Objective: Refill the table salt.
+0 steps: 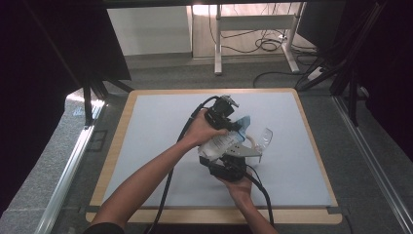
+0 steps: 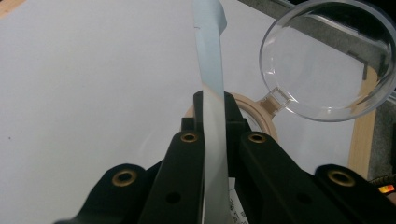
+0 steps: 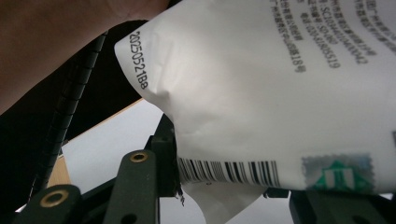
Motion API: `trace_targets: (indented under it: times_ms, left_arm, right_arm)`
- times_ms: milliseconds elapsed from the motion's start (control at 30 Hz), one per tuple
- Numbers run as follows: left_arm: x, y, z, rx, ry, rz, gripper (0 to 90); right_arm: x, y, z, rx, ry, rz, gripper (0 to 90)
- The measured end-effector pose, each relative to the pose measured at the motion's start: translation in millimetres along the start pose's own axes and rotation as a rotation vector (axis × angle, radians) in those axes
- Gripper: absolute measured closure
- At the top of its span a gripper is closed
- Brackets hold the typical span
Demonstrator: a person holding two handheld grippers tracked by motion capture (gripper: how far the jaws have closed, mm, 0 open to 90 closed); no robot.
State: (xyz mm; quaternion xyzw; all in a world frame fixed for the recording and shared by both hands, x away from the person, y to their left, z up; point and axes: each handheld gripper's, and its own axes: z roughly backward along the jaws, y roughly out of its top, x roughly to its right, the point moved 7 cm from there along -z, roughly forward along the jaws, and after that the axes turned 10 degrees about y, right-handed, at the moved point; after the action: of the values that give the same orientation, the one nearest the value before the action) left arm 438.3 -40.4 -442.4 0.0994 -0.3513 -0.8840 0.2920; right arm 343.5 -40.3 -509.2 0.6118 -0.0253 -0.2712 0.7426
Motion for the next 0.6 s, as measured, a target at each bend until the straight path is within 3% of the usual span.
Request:
trace_targets:
  times_ms: [200, 600]
  left_arm:
    - [1.4, 1.1, -1.7, -0.016, 0.017, -0.024, 90.0]
    - [0.5, 1.2, -3.8, -0.018, 0.016, -0.019, 90.0]
  right_arm:
    - [0.5, 0.4, -1.1, 0.012, -0.009, -0.007, 58.9]
    - [2.4, -0.2, 0.1, 0.009, -0.003, -0.010, 59.0]
